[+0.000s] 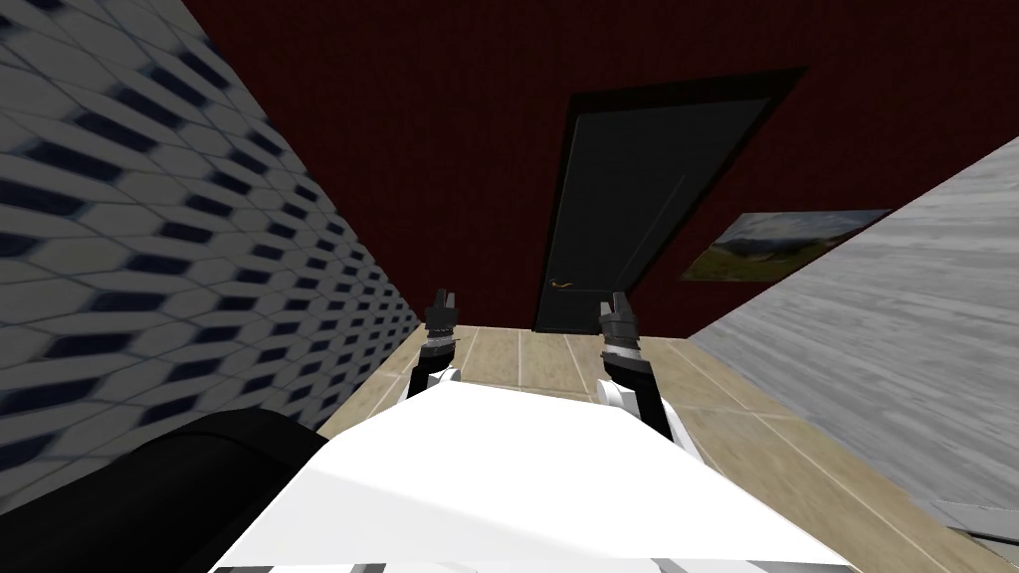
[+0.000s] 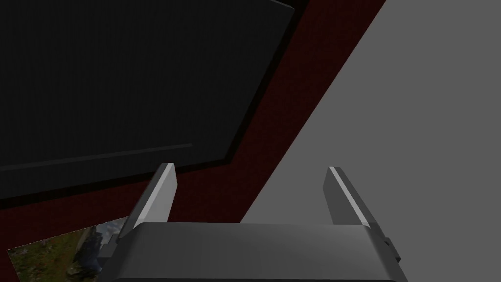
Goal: Pull the door open
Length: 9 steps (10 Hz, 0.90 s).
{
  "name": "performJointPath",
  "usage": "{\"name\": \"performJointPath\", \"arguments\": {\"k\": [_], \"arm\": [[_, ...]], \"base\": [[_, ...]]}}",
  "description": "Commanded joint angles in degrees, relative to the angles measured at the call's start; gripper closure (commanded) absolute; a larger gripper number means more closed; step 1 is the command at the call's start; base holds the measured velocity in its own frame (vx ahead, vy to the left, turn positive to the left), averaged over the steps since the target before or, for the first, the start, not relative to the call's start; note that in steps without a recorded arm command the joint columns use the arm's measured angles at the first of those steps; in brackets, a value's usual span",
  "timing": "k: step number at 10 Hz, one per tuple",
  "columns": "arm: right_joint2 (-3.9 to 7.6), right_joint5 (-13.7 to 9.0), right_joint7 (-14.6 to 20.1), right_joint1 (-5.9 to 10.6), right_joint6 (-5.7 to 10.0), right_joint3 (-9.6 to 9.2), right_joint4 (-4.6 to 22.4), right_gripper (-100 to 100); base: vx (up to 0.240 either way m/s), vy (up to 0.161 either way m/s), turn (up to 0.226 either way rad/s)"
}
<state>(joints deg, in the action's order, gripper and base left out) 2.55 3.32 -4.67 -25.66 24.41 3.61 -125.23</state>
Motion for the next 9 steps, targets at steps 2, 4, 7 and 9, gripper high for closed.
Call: {"name": "performJointPath", "arguments": {"k": [2, 4, 7, 9], "arm": [[0.65, -0.3, 0.6, 1.15, 0.32, 0.31, 3.7, -100], [1.18, -0.6, 1.1, 2.07, 0.79, 0.6, 6.9, -100], [2.02, -1.0, 1.9, 3.59, 1.57, 1.09, 12.3, -100], [2.58, -1.3, 2.5, 4.65, 2.11, 1.43, 15.7, -100]], "base": [[0.086, -0.033, 0.053], [0.11, -0.02, 0.063], [0.1, -0.029, 0.068], [0.092, -0.038, 0.072]]}}
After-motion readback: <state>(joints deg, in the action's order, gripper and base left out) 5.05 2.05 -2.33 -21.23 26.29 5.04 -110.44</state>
